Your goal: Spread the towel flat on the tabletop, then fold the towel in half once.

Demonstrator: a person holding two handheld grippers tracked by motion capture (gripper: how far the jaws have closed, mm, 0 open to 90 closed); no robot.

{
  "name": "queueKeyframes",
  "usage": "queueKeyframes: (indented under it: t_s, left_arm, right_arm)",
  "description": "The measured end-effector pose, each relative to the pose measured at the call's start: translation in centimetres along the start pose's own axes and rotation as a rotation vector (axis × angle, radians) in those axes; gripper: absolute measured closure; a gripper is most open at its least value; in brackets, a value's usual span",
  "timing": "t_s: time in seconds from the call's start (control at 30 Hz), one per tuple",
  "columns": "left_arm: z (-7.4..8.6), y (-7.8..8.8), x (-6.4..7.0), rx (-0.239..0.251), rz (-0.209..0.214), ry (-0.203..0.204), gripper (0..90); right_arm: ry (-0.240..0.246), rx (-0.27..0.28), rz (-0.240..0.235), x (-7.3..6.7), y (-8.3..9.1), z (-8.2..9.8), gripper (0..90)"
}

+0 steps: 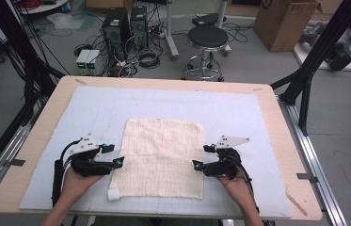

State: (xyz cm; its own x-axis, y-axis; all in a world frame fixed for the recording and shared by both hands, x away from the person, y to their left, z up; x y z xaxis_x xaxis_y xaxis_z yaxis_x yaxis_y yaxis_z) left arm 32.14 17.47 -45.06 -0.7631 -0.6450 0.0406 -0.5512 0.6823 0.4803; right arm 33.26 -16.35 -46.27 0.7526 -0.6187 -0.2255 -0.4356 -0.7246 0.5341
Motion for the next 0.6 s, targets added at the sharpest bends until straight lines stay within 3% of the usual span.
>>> queueKeyframes:
  t_s: [0.3, 0.6]
  left_arm:
    - [0.04, -0.05, 0.02, -0.009, 0.009, 0.005, 31.9]
    - [0.03, -0.22, -0.34, -0.029, 0.011, 0.014, 33.0]
  right_arm:
    - [0.003, 0.007, 0.002, -0.17, 0.05, -0.22, 22.6]
    - [0.004, -0.006, 0.019, 0.78, -0.25, -0.79, 24.5]
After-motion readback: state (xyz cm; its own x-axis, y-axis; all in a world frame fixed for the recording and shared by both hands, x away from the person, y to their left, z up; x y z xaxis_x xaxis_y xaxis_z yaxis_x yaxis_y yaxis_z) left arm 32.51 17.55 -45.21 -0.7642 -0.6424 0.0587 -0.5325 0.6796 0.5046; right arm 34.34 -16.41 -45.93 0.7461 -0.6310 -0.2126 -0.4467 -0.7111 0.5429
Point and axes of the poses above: each handheld gripper's, and its own axes: y roughly backward along the jaws, z roughly out of its underside, x roughly to its right, the point moved 7 cm from there along -y, roughly forward along the jaws, and after that the axes turned 5 degrees about -y, right-handed, at the moved point
